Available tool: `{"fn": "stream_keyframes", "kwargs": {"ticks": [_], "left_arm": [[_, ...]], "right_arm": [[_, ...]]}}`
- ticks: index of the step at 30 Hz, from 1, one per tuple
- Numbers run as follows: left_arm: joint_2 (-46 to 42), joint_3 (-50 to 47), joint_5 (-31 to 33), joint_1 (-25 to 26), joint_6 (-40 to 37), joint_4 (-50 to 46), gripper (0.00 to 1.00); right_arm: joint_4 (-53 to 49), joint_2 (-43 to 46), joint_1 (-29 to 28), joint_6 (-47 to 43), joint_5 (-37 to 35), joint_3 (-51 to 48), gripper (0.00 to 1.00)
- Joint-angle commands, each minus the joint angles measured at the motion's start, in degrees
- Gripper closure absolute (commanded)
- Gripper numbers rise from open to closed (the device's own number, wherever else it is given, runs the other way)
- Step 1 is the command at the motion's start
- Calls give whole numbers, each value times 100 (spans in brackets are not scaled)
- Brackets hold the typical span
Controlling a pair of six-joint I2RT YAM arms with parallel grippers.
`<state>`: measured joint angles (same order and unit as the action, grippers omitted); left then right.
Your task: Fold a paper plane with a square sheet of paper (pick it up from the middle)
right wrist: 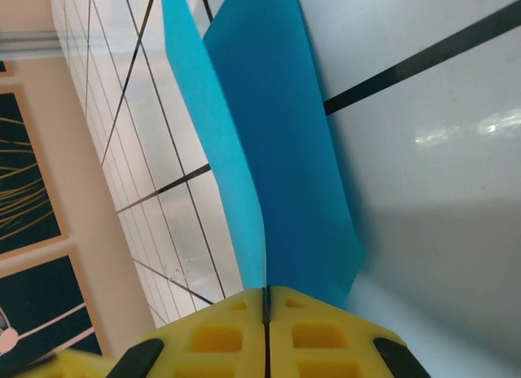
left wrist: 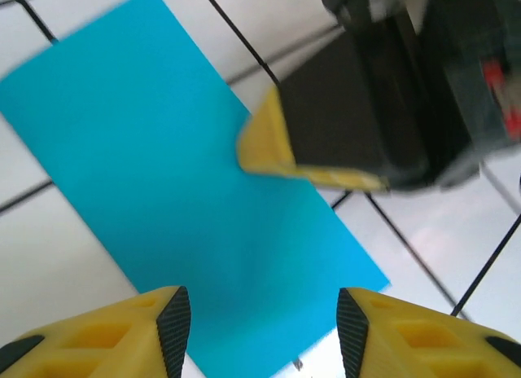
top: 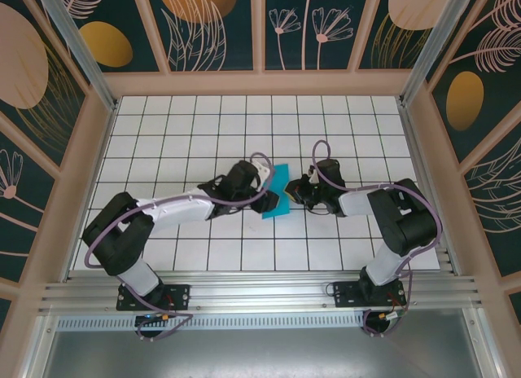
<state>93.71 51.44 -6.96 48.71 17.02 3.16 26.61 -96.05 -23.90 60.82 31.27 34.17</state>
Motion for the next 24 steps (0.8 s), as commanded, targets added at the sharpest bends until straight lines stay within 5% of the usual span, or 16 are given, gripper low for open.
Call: {"fn": "stream_keyframes", "kwargs": {"ticks": [1, 14, 24], "left_arm": [[-33, -173, 1077, 416, -592, 12, 45], [741, 42, 2315, 1414, -1091, 135, 34], [957, 59, 3298, 1484, -945, 541, 37]], "right_arm": [[-77, -10, -27, 137, -113, 159, 91], [-192, -22, -29, 97, -83, 215, 91], [-167, -1, -28, 88, -8, 186, 90]]}}
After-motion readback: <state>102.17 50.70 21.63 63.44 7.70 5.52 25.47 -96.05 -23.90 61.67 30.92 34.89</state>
